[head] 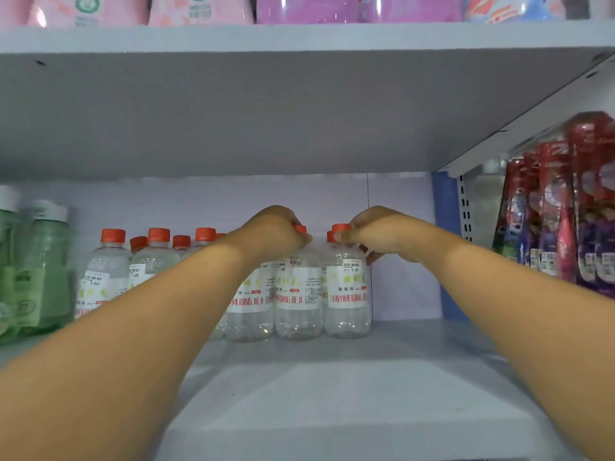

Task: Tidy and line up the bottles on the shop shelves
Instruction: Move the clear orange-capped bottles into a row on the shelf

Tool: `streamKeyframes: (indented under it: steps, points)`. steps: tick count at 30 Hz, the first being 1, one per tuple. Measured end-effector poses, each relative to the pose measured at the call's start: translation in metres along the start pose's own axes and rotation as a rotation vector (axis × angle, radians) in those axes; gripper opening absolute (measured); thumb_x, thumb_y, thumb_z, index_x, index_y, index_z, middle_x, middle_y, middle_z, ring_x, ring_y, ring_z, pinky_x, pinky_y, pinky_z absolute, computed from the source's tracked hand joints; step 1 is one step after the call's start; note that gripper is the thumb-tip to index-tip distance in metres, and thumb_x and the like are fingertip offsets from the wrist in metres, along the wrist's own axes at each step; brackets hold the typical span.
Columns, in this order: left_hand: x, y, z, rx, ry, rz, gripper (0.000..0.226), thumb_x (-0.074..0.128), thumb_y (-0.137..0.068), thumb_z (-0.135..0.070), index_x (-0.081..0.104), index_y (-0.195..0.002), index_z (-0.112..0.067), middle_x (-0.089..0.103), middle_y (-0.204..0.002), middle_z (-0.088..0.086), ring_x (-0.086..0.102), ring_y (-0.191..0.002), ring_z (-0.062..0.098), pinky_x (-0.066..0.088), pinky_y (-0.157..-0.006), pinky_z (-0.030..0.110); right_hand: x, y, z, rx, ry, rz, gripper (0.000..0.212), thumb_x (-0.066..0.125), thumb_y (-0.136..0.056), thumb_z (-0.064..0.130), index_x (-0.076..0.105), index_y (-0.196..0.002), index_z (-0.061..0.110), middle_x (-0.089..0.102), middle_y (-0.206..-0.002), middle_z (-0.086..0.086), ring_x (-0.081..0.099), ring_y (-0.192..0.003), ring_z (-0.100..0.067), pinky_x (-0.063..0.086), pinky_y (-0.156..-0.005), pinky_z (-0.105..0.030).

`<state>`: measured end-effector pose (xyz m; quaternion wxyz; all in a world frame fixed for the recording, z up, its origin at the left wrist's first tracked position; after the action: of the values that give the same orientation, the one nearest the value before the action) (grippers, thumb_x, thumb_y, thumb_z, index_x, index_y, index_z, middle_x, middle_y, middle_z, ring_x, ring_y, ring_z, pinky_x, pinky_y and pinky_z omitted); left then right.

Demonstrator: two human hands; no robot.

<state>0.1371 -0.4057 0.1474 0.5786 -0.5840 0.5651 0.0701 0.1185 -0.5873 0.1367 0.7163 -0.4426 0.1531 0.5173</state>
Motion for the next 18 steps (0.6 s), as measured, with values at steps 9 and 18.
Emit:
streamKeyframes:
  steps: [9,18]
  points:
    - [0.0027,-0.0112,0.0068,-0.063,-0.076,-0.085,0.037,0.070,-0.094,-0.044,0.069,-0.112,-0.011,0.071,-0.108,0.007,0.066,-0.094,0.023,0.051,-0.076,0.032,0.0067,0.0017,0.0014,0.002,0.004,-0.078,0.040,0.070,-0.093,0.045,0.064,-0.110,0.010,0.069,-0.109,-0.010,0.069,-0.098,-0.028,0.061,-0.074,-0.034]
    - [0.0018,-0.0021,0.0078,-0.047,-0.046,-0.197,0.043,0.072,-0.090,-0.051,0.066,-0.101,-0.011,0.065,-0.094,0.003,0.062,-0.086,0.022,0.041,-0.060,0.028,0.0072,0.0061,-0.0019,0.021,0.004,-0.142,0.039,0.067,-0.093,0.052,0.066,-0.100,0.013,0.073,-0.094,-0.007,0.072,-0.085,-0.023,0.062,-0.078,-0.038]
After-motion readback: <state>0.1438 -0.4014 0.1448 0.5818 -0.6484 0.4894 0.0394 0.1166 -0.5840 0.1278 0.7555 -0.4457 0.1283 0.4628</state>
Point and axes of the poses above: each hand's wrist, its own y-axis away from the middle knuckle, its own x-axis out of the palm, z = x × y, the point moved 9 cm from there along -y, towards the middle knuckle
